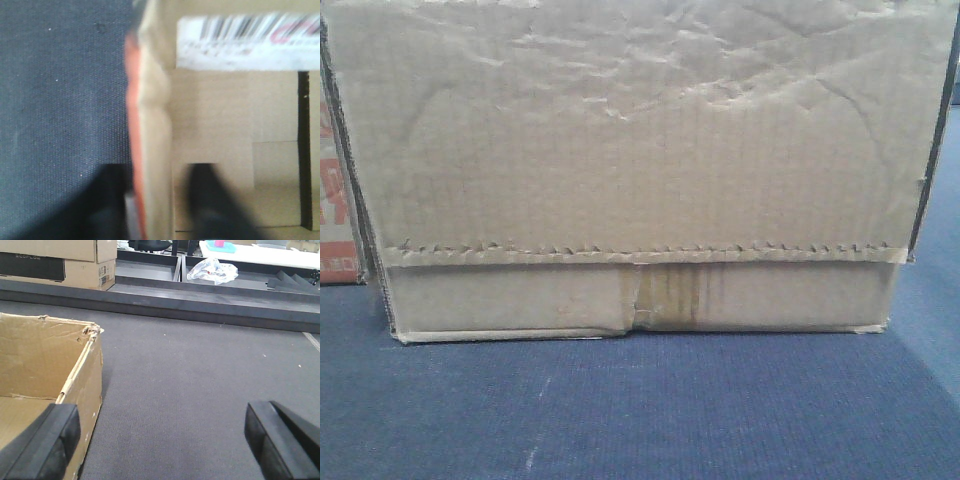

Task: Stack two boxes on right shelf middle

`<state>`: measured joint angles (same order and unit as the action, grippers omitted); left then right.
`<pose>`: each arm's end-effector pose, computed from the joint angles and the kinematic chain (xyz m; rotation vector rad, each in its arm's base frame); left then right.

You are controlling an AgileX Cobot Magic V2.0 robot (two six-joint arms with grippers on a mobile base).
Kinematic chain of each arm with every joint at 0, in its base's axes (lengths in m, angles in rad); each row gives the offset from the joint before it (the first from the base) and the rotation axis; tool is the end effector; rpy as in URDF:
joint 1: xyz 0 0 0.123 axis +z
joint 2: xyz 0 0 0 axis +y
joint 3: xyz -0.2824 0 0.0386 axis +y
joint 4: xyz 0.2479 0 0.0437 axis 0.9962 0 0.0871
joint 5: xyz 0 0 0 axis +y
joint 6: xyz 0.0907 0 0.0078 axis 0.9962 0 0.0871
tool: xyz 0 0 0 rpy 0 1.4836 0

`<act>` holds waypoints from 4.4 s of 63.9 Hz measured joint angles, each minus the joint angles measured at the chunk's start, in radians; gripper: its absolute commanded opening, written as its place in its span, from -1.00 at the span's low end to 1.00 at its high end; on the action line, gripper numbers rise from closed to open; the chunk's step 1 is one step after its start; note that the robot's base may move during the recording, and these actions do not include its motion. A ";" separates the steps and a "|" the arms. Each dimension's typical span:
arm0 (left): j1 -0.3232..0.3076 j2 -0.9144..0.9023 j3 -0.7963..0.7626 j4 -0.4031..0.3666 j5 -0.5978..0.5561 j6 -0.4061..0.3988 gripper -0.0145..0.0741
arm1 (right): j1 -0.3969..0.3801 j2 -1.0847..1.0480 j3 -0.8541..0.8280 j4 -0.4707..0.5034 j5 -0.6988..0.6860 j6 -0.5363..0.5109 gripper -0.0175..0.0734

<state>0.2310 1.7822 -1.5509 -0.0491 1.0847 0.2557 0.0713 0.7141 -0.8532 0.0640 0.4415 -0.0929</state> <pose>0.3696 0.0829 0.2910 0.0129 2.7979 0.0521 0.1397 0.0125 0.3953 -0.1145 1.7817 0.0505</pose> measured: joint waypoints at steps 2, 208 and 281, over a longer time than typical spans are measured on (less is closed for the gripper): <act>0.000 0.000 0.000 -0.002 0.000 0.000 -0.92 | 0.000 0.000 0.000 0.000 0.000 0.000 0.64; -0.607 -0.131 -0.610 0.148 0.140 -0.426 0.68 | 0.047 0.154 -0.250 0.066 0.229 0.000 0.64; -0.537 -0.028 -0.173 0.098 0.144 -0.414 0.68 | 0.211 0.838 -0.564 0.085 0.505 -0.008 0.56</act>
<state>-0.3065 1.7544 -1.7237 0.0492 1.2285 -0.1586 0.2819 1.5525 -1.4169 0.1493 0.9463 -0.1009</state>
